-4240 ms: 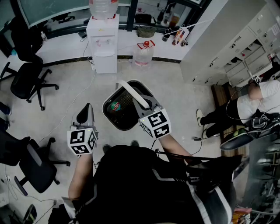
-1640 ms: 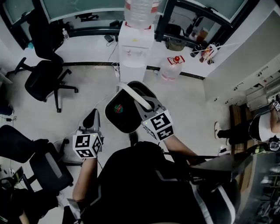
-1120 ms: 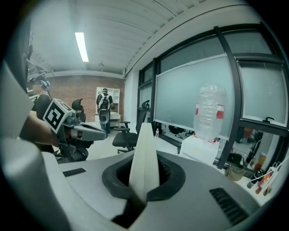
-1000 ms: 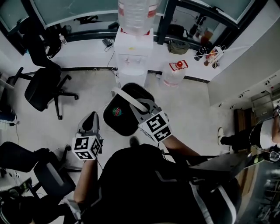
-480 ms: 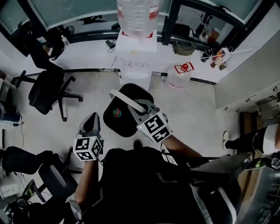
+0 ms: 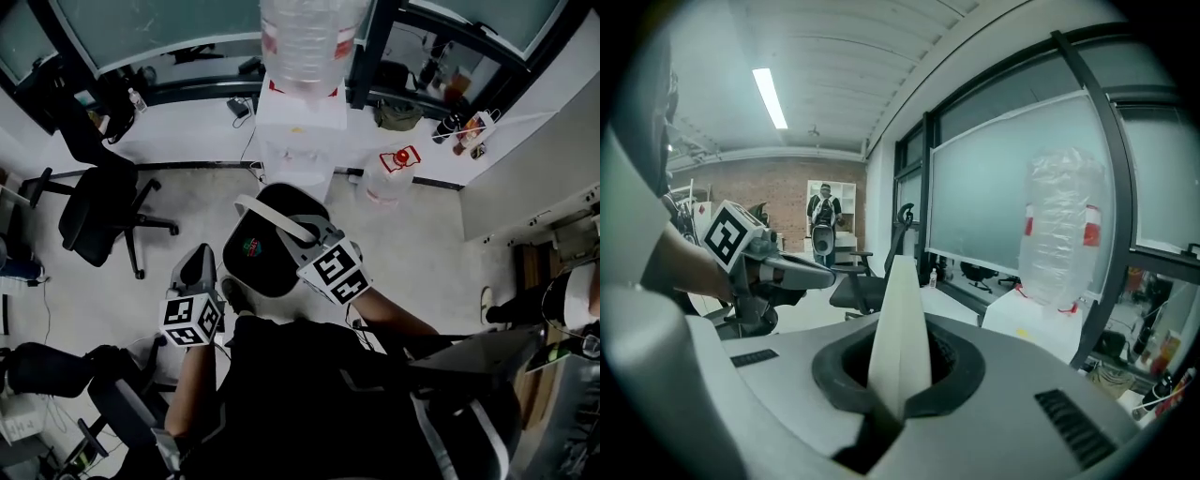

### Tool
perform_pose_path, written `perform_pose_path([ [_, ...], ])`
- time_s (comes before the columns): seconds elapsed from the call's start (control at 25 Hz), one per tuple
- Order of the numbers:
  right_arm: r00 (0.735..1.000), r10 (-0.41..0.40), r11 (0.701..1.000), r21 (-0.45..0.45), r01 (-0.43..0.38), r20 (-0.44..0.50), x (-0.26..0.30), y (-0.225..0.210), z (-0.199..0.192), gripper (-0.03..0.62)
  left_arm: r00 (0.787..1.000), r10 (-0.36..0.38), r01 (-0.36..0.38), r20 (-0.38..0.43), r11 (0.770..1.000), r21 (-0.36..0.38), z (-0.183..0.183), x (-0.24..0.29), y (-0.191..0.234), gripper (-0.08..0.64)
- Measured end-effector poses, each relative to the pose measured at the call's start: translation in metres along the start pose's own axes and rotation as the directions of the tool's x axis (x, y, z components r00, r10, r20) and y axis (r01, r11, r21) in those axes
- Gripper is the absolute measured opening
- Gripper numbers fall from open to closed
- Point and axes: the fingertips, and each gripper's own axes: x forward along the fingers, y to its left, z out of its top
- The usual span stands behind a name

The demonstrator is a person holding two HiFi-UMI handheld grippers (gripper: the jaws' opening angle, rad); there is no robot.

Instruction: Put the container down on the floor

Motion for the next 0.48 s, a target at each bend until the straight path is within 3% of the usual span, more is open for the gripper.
perform_pose_path([
  [0.48,0.997,-0.074,0.997,0.017,0.074,-0.028,0.101,-0.023,0.035,0.009,0.998,-0.059,0.059,-0.012,0.998,-0.017,0.028,0.067,0.109,0.011],
])
